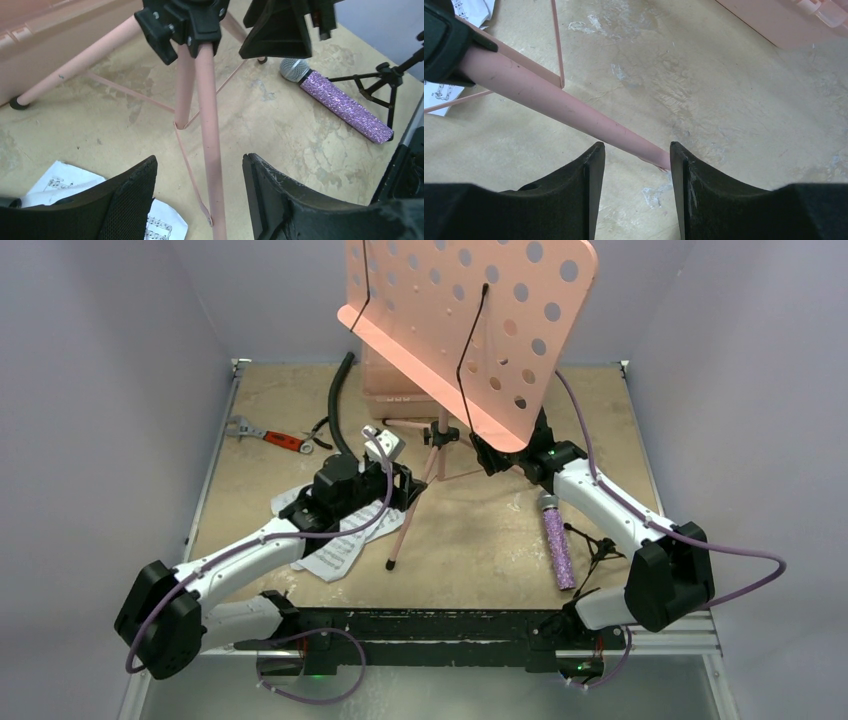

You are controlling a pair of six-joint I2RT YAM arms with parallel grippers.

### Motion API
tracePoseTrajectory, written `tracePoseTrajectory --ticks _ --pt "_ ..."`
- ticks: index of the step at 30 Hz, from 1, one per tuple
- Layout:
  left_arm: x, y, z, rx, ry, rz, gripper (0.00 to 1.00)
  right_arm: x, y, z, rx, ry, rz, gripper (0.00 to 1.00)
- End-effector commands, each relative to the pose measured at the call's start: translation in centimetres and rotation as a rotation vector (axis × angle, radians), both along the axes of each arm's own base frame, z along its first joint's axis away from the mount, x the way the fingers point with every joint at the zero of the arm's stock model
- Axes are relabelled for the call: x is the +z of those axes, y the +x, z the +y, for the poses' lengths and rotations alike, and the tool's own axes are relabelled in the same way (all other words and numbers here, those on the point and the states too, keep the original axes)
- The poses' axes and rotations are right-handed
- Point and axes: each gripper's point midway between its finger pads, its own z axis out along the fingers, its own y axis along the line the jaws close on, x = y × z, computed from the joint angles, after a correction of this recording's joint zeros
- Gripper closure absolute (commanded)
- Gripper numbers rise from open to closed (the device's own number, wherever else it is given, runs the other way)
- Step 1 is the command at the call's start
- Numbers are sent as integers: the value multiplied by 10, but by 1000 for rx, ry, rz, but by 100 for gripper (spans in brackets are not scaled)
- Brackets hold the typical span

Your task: Set up the instrument practice props

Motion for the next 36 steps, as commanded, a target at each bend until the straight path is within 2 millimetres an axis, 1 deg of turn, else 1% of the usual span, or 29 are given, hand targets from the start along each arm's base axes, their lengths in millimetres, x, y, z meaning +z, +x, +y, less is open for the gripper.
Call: tracePoseTrajectory --ticks 1,4,6,10,13,18,22,27,31,36 --pt "12 17 -8 49 -82 -29 40 15 6 -1 -26 29 -46 47" --pt "10 20 -17 14 -79 -41 44 16 9 1 -26 28 -45 47" --pt "10 20 -24 -19 -83 -48 50 16 11 2 -23 26 -46 47" --pt "2 17 -30 -62 -62 -31 63 16 18 7 -3 23 -45 47" --pt "0 13 -31 -84 -48 -30 76 19 25 11 5 18 -50 47" --pt "4 5 -33 -117 -43 -41 100 26 36 18 16 30 -64 48" --pt "7 -4 -42 -158 -43 -46 100 29 42 24 28 44 -70 48" --pt "7 -16 -56 -198 -41 -49 100 30 47 27 28 50 -70 48" --pt "9 -27 -72 -242 -35 -57 100 30 51 29 27 51 -71 48" --pt "12 -44 -98 -321 -23 -71 100 34 58 36 35 66 -75 48"
